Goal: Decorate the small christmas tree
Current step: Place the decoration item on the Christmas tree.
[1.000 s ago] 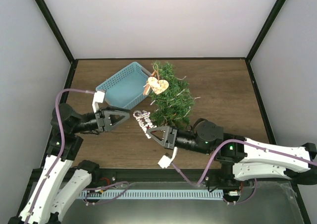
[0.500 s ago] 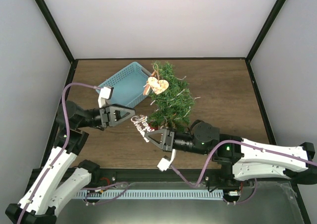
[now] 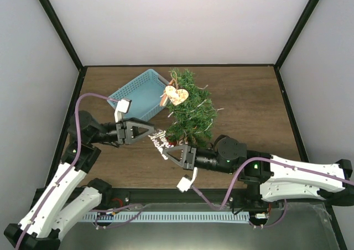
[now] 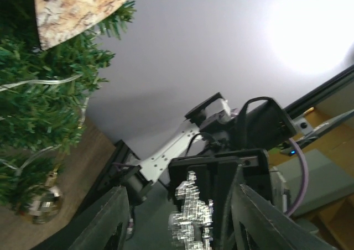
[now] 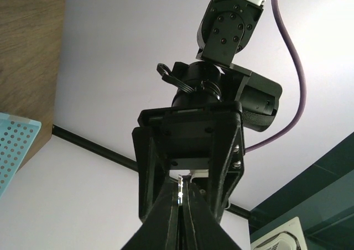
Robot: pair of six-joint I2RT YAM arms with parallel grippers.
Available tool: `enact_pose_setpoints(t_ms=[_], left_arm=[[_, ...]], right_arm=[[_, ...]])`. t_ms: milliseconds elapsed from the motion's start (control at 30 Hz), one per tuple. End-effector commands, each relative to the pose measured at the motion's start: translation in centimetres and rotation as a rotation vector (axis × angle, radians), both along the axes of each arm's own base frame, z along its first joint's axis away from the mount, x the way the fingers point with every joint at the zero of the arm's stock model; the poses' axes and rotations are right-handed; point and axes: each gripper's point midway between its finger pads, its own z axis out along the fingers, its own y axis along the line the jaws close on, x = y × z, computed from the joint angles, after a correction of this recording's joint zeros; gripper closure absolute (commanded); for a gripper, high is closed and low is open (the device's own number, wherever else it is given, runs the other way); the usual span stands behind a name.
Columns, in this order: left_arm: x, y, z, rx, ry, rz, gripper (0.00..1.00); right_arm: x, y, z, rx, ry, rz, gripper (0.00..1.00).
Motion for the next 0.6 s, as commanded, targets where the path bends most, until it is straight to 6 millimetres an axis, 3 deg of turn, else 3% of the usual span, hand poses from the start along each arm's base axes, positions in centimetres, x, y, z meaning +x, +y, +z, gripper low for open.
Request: enact_pose_setpoints(t_ms=[0,200,267,400,567], left_arm=[[0.3,-0.1,0.3,0.016,-0.022,0.014,0.53],[-0.6,-0.1,0.7,0.008,-0.058,-0.029,0.91],[-0.6,0.0,1.0,0.002,-0.084,-0.025,0.96],[-0.7,0.2,1.8,-0.024,-0.153,-0.004,0.96],[0.1,0.6,3.4,-0.067,-0.239,0.077,0.96]], right_arm=[[0.0,-0.5,1.2,0.033,-0.008,-0.009,0.99],[0.2,-0.5,1.1,0.036,0.022,-0.021,0.99],[0.3,-0.6,0.9,0.04,0.066,-0.029,0.96],[0.4,-1.2,-0.3,0.046,0.245,-0.053,0.65],[-0.5,-2.4,-1.7,0.071,0.705,-0.059,0.36]])
